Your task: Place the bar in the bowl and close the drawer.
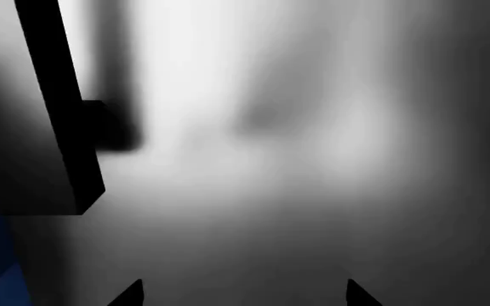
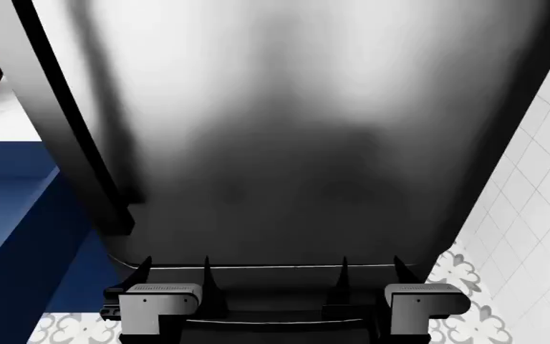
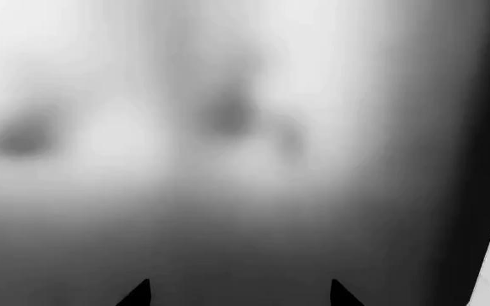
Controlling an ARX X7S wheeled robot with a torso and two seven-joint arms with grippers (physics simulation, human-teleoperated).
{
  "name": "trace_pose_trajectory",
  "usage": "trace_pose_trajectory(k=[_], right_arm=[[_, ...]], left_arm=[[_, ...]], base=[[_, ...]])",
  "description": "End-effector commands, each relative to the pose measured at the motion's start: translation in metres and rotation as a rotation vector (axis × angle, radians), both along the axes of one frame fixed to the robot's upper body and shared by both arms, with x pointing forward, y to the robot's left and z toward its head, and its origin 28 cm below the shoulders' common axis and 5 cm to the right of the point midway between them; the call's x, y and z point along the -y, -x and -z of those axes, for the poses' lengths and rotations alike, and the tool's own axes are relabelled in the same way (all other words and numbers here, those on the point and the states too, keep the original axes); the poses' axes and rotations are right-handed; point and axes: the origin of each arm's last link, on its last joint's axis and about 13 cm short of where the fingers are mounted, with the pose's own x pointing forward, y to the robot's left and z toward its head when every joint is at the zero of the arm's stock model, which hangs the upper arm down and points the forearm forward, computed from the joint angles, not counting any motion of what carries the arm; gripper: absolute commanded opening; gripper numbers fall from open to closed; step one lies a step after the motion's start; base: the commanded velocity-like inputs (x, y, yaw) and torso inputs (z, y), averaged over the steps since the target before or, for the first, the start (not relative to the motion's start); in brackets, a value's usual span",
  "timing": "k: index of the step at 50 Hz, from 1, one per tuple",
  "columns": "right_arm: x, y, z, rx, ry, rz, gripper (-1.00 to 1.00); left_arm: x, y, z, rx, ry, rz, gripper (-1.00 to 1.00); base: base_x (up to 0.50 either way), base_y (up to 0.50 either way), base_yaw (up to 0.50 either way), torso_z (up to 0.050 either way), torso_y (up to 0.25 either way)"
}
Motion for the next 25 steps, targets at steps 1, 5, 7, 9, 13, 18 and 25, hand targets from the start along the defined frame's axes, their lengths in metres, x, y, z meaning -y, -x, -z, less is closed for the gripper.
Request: trace_pose_trajectory(k=[1, 5, 7, 9, 13, 18, 25], right_arm=[[0.000, 0.001, -0.002, 0.002, -0.003, 0.001, 1.00], [0.001, 0.005, -0.009, 0.016, -0.006, 0.002, 1.00], [0.003, 0.006, -0.013, 0.023, 0.001, 0.004, 1.00], [0.003, 0.006, -0.019, 0.031, 0.008, 0.007, 1.00], [0.003, 0.005, -0.032, 0.052, 0.024, 0.002, 1.00], [0.002, 0.002, -0.048, 0.080, 0.036, -0.005, 1.00], [0.003, 0.000, -0.068, 0.107, 0.066, 0.003, 1.00]], left_arm=[[0.000, 0.000, -0.001, -0.002, 0.005, -0.003, 1.00], [0.000, 0.002, -0.006, 0.000, 0.015, -0.007, 1.00], [0.000, 0.002, -0.008, -0.004, 0.012, -0.009, 1.00], [0.000, 0.002, -0.014, 0.001, 0.008, -0.014, 1.00], [-0.001, 0.002, -0.024, 0.006, -0.002, -0.018, 1.00], [-0.002, 0.003, -0.040, 0.036, -0.001, -0.011, 1.00], [-0.001, 0.009, -0.066, 0.045, -0.014, 0.016, 1.00]], base=[[0.00, 0.00, 0.00, 0.000, 0.000], [0.00, 0.00, 0.00, 0.000, 0.000], [0.00, 0.00, 0.00, 0.000, 0.000], [0.00, 0.00, 0.00, 0.000, 0.000], [0.00, 0.00, 0.00, 0.000, 0.000], [0.00, 0.00, 0.00, 0.007, 0.000], [0.00, 0.00, 0.00, 0.050, 0.000]])
